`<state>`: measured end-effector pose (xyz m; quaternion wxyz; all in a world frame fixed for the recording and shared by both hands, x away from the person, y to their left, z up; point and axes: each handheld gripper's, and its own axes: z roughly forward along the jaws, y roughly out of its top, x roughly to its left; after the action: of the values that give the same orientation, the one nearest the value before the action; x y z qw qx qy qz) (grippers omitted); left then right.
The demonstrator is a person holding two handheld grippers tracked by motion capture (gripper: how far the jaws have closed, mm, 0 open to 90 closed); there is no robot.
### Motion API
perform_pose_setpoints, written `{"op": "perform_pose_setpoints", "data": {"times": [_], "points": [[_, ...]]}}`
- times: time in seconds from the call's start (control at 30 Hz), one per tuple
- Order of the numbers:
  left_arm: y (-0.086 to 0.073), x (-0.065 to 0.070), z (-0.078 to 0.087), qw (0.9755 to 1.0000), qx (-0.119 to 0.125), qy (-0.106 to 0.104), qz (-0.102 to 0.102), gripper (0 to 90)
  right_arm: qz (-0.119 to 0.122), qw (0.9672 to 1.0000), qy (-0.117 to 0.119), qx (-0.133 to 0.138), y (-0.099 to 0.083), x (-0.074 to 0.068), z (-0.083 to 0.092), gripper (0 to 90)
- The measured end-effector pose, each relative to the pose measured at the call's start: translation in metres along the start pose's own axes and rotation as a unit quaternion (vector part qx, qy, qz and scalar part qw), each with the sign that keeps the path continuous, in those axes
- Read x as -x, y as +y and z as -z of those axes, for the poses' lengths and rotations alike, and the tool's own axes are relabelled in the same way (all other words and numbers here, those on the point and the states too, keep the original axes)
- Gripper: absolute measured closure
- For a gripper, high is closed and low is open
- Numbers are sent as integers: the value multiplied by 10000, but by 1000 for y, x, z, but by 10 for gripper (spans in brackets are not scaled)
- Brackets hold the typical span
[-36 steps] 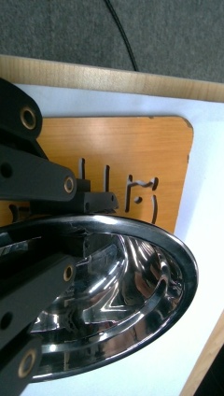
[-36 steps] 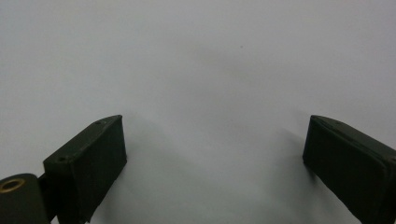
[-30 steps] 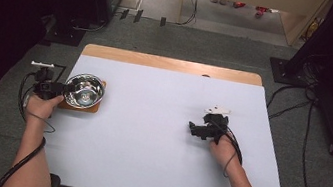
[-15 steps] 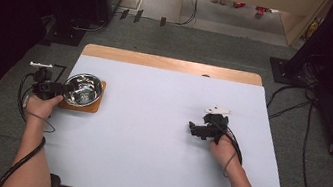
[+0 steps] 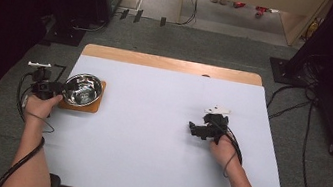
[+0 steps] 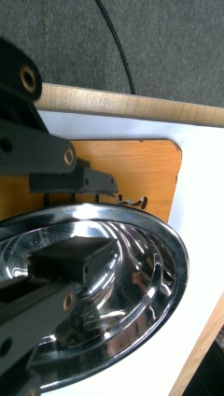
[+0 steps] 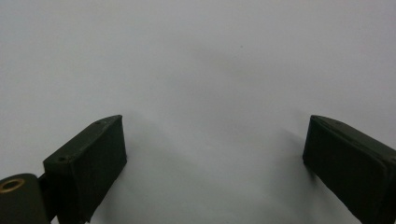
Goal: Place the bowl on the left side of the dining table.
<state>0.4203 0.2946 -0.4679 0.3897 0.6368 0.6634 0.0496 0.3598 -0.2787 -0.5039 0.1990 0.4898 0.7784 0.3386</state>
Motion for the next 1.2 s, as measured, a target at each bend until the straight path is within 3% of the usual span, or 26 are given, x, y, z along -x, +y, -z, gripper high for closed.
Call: {"op": "perform_pose_setpoints", "data": {"times": [0.5,0.97,1.1,1.2], "points": [[3,10,12,9994,145,208,-234,462,1,10000,1,1,0,0,0,57],[7,24,30,9978,291,388,-449,450,9,10000,0,-3,0,0,0,57],[10,28,33,9981,314,347,-400,423,7,10000,-1,-4,0,0,0,57],[10,33,34,9975,288,396,-514,423,7,10000,0,-3,0,0,0,57]]}}
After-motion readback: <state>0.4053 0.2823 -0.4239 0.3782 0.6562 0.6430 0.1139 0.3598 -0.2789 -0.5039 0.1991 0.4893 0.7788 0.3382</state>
